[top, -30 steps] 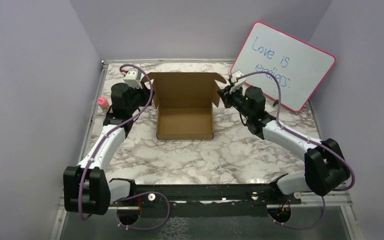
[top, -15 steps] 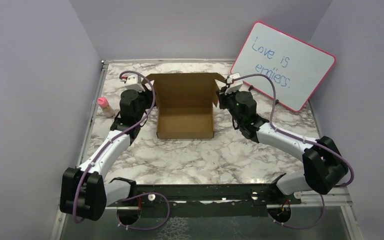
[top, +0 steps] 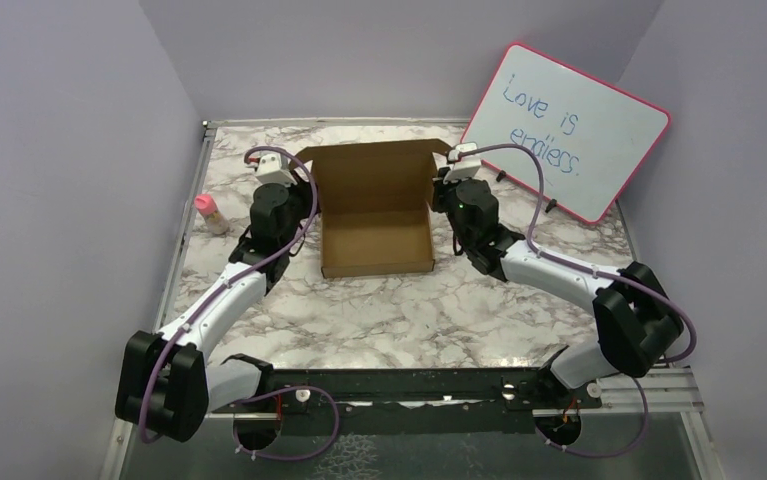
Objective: Fold the paper box
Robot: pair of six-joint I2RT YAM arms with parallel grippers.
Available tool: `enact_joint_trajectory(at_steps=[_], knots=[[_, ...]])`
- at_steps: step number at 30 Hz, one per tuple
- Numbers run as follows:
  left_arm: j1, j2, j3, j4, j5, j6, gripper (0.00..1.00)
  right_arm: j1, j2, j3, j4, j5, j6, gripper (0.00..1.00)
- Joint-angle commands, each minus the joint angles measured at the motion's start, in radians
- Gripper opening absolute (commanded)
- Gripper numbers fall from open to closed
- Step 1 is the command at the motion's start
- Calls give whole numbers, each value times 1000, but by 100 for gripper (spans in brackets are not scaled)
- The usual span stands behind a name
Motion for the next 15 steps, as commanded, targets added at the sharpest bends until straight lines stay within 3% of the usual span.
enact_joint_trajectory(at_steps=[1,15], knots=[[-30,9,-8,86,-47,-52,12,21,25,33,14,69,34,2],[-102,59,15,138,-159,-126,13,56,66,41,82,192,49,2]])
